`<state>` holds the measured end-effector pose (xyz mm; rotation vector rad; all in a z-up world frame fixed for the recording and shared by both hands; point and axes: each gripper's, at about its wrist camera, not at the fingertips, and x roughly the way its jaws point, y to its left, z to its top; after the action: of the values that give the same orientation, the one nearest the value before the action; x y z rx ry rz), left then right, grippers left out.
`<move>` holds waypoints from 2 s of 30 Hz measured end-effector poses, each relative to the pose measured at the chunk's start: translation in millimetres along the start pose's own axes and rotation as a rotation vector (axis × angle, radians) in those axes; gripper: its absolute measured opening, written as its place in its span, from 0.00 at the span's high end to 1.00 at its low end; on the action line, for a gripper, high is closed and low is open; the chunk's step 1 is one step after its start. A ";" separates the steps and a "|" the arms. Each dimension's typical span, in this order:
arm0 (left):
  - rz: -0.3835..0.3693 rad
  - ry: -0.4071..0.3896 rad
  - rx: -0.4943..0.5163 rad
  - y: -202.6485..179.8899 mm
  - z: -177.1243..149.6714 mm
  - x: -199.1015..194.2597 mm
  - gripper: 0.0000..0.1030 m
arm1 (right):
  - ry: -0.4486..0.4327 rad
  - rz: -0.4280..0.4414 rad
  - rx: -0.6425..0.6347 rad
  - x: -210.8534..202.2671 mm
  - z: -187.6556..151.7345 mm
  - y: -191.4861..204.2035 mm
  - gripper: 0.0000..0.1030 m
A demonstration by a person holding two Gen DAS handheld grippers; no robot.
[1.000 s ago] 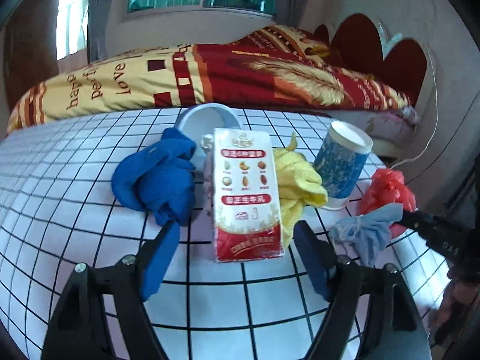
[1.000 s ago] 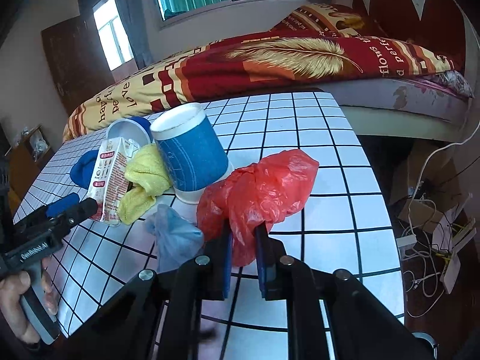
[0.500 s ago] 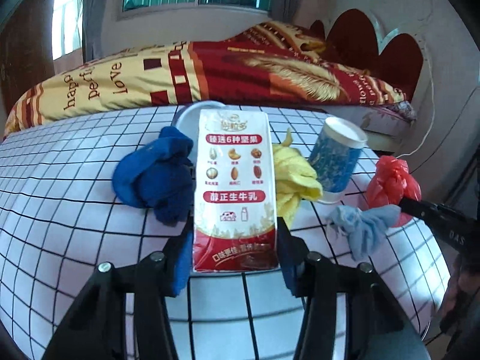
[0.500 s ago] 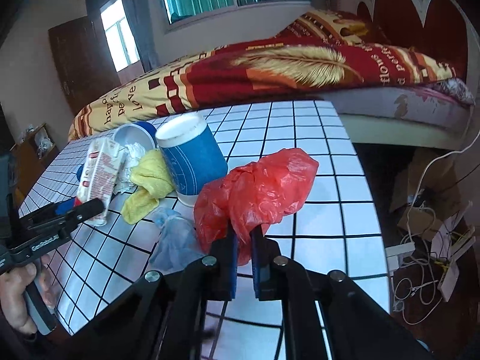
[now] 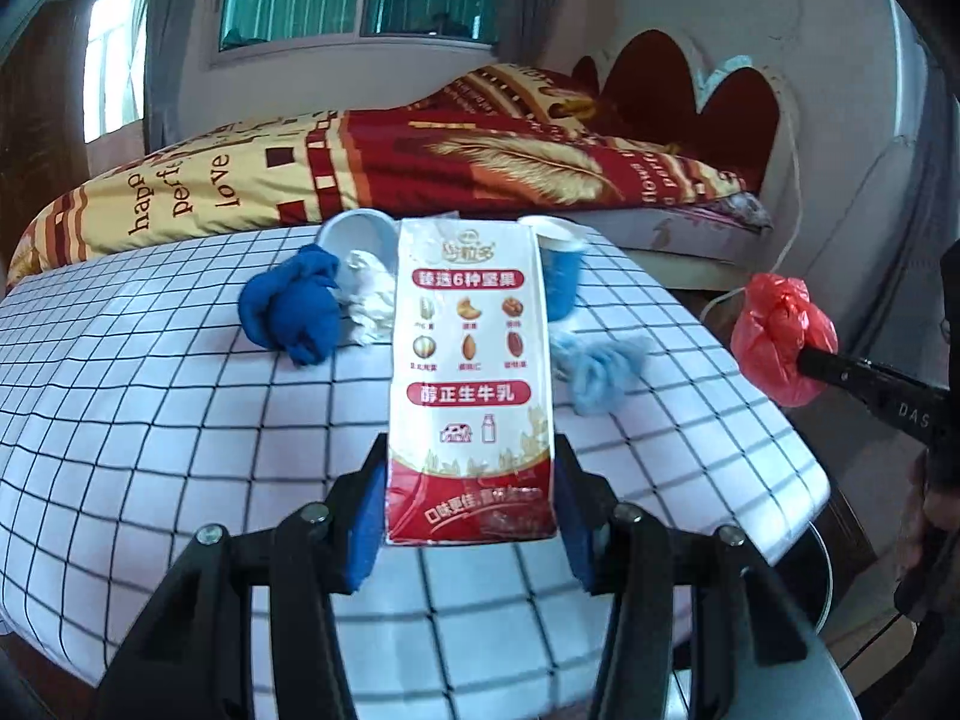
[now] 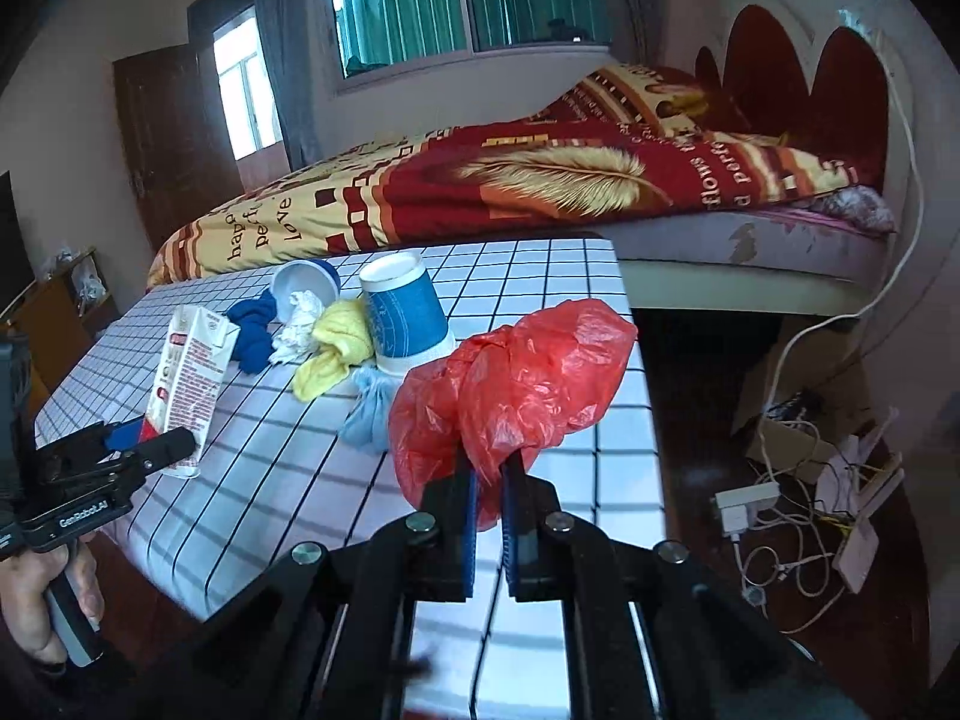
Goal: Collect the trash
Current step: 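Lift the red plastic bag with the right tool toward the bin while the left tool holds the carton, then carry the red bag and carton over the black bin and open both tools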
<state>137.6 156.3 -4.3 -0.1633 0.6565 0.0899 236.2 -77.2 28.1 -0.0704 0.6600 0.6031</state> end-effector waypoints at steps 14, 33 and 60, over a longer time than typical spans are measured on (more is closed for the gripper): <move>-0.142 0.011 0.101 -84.3 -21.4 -24.3 0.51 | -0.021 -0.078 0.026 -96.9 -51.8 -39.5 0.93; -0.329 0.094 0.275 -214.3 -49.0 -14.3 0.51 | 0.005 -0.198 0.188 -146.2 -116.4 -133.7 0.93; -0.461 0.366 0.397 -307.5 -127.2 48.6 0.51 | 0.199 -0.249 0.282 -129.5 -225.8 -207.7 0.93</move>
<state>141.0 -167.4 -95.7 0.0581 0.9710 -0.5228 143.3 -370.2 -100.1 0.0508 0.9079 0.2609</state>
